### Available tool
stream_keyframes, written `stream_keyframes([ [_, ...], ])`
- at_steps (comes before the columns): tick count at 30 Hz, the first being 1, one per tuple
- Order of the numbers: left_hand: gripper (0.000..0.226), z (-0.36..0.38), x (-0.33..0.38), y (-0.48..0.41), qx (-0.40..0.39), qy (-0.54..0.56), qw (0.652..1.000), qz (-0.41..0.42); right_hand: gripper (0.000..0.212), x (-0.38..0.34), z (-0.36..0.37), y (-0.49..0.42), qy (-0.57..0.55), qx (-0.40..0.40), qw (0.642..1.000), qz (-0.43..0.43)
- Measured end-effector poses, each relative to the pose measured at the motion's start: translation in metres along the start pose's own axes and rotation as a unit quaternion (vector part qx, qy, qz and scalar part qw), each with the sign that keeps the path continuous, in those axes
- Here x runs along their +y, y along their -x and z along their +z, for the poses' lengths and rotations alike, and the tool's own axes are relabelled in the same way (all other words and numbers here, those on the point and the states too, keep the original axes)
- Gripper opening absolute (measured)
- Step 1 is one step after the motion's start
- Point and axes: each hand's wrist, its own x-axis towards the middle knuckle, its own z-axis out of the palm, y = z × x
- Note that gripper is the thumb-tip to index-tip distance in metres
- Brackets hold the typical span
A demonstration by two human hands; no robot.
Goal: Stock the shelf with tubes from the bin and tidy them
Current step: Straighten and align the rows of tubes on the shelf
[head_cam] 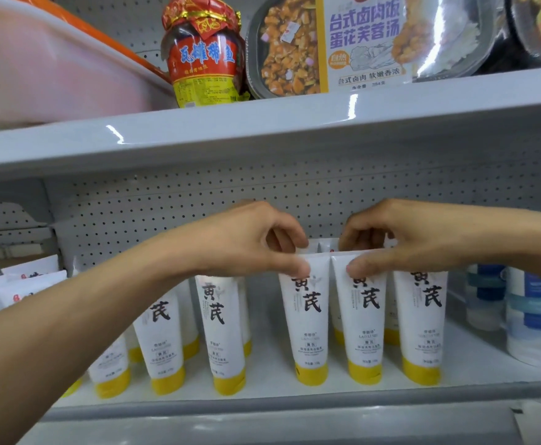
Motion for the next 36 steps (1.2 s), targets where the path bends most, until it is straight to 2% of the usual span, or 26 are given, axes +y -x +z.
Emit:
stream_keyframes([
  [4,0.037,-0.032,-0.014,0.026,0.084,0.028,0.996,-0.010,0.045,-0.006,-0.014,0.003,0.006,0.056,0.998,-0.014],
  [8,0.025,-0.043,-0.039,0.040,0.056,0.010,0.997,-0.058,0.040,-0.011,-0.019,-0.015,-0.009,0.060,0.997,-0.041],
  [12,0.032,-0.043,-0.060,0.035,-0.032,-0.037,0.995,-0.088,0.017,-0.018,-0.017,-0.046,-0.010,0.015,0.998,-0.060],
  [16,0.036,-0.033,-0.076,0.021,-0.081,-0.026,0.994,-0.070,0.028,-0.026,-0.008,-0.072,-0.003,-0.036,0.998,-0.044],
  [21,0.026,-0.027,-0.088,0.005,-0.107,0.016,0.994,-0.036,0.033,-0.036,0.000,-0.096,0.019,-0.079,0.997,-0.007],
  [27,0.014,-0.018,-0.097,-0.008,-0.101,0.051,0.994,-0.010,0.016,-0.039,0.007,-0.103,0.029,-0.096,0.995,-0.003],
  [36,0.002,-0.001,-0.095,-0.018,-0.043,0.073,0.996,-0.018,0.016,-0.034,0.012,-0.104,0.001,-0.089,0.996,-0.021],
])
